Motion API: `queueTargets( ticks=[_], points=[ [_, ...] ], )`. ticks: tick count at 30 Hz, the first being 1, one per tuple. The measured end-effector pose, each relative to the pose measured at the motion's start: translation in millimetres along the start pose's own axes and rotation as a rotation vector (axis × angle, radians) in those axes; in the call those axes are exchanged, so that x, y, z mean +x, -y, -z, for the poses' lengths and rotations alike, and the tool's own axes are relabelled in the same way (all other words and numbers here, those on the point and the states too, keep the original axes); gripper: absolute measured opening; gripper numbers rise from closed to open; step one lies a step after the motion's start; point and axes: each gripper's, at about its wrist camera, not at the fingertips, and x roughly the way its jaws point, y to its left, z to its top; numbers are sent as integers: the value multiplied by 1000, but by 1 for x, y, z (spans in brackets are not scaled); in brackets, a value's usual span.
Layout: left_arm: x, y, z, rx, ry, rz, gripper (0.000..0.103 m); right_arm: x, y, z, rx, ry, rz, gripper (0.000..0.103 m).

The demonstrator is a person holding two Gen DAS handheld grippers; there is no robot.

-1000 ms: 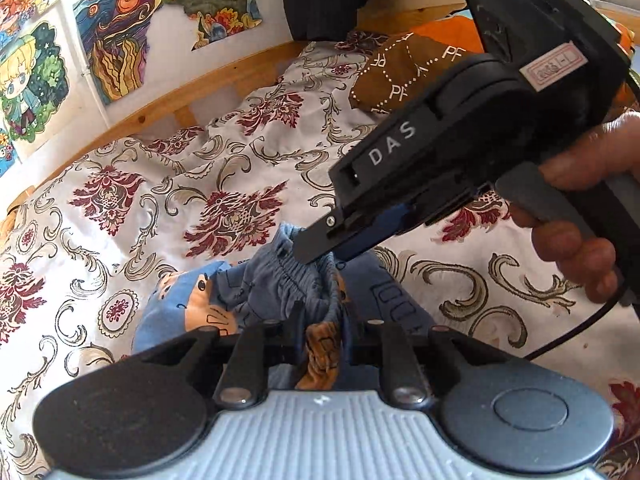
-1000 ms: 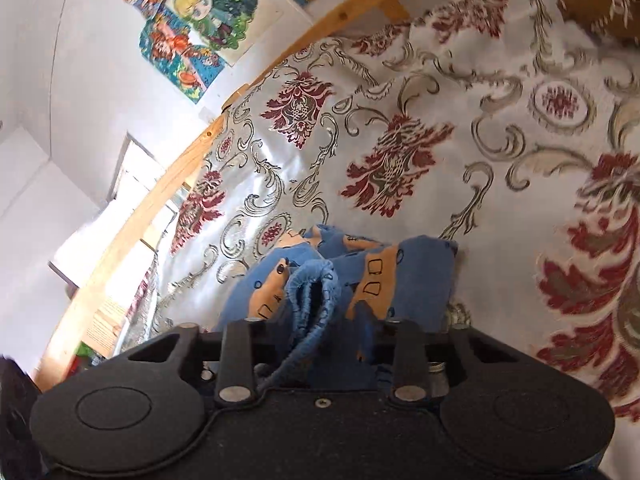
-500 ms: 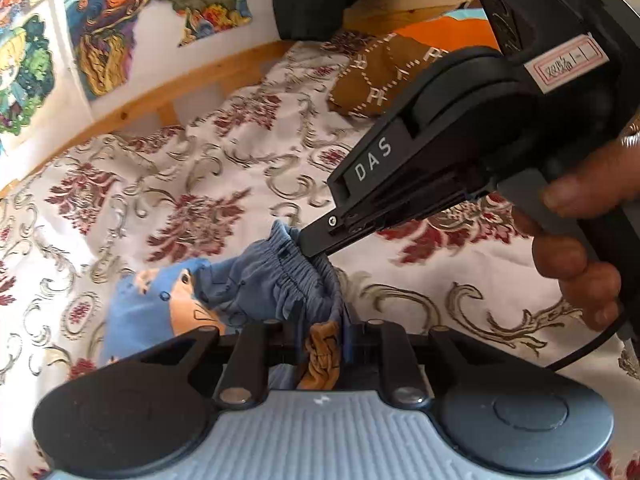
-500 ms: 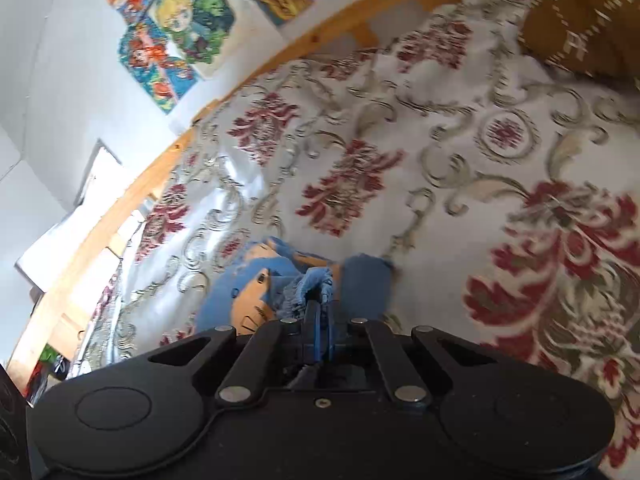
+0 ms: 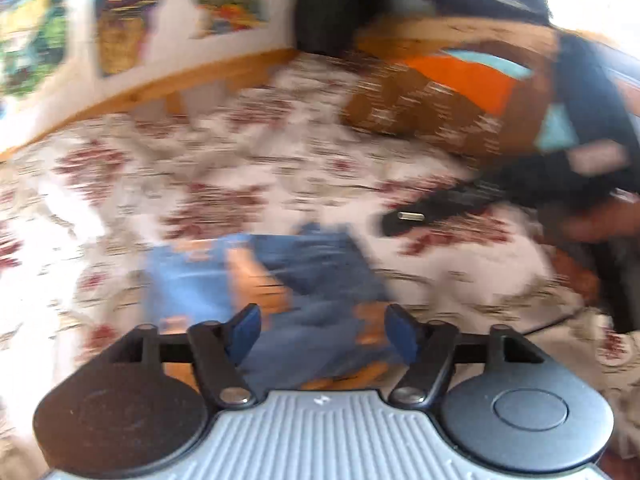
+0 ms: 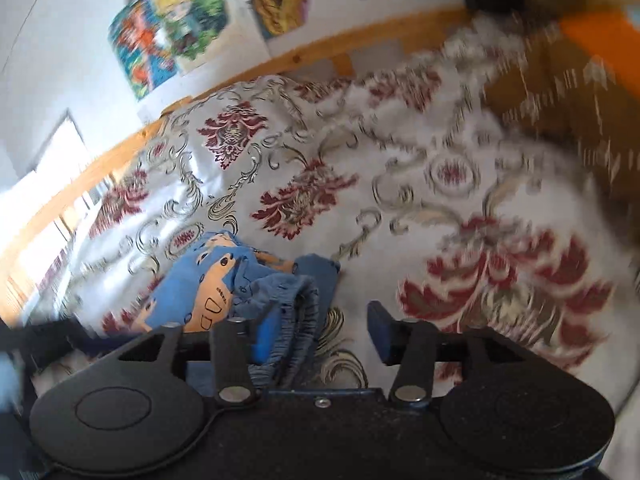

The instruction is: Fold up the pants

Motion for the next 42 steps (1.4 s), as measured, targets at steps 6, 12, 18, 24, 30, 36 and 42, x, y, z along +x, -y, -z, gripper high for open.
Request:
queueTargets(
  ticks=[6,12,18,24,30,36,42],
  points=[
    [21,-77,28,-275,-77,-119,73,10,-56,19,-164,39,177,77],
    [30,-124,59,-500,-132,-8,77,30,-47,63,-252,12,350,95],
    [1,-131,40,-482,-32,-99,83,-7,-41,47,-224,120,340,97],
    [49,-134,9,-350,39,-85,80,46,-72,14,-487,138,336,97],
    [77,-154,31,-411,-69,-76,84,87,-47,1,-511,21,360,96],
    [32,-160,29,-476,-57,-119,91,38,-64,7,-407,118,300,99],
    [36,-143,53,-384,-171,-121,94,42,-87,55,-510,-2,340,99]
  ],
)
